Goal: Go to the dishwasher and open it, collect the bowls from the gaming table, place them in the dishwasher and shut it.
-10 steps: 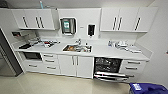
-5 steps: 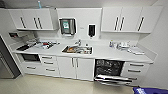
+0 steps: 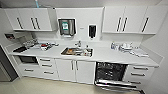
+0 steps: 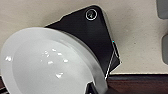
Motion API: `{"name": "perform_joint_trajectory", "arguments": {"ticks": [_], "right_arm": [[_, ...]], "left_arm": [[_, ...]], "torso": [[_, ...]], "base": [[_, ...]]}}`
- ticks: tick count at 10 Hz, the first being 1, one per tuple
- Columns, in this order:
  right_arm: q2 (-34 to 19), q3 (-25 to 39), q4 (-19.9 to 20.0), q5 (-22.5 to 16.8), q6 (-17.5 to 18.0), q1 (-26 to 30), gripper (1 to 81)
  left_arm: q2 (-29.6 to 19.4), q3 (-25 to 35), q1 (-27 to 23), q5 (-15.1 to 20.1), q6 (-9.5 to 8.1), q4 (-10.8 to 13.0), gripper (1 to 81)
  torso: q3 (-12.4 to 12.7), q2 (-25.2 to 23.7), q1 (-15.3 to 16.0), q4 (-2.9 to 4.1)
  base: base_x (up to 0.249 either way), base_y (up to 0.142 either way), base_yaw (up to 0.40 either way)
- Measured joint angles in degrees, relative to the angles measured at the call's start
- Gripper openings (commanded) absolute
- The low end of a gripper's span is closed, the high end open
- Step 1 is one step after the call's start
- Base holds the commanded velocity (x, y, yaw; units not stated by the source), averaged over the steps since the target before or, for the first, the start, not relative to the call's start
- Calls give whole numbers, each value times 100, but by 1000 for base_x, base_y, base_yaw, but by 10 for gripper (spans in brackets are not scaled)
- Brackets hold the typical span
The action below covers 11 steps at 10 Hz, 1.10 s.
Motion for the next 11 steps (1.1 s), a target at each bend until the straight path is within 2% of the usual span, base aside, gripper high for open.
{"name": "perform_joint_trajectory", "arguments": {"ticks": [11], "right_arm": [[0,-5,5,74,2,73,10]], "left_arm": [[-11,2,-85,-57,0,0,10]], "torso": [[0,0,0,0]], "base": [[159,0,0]]}}
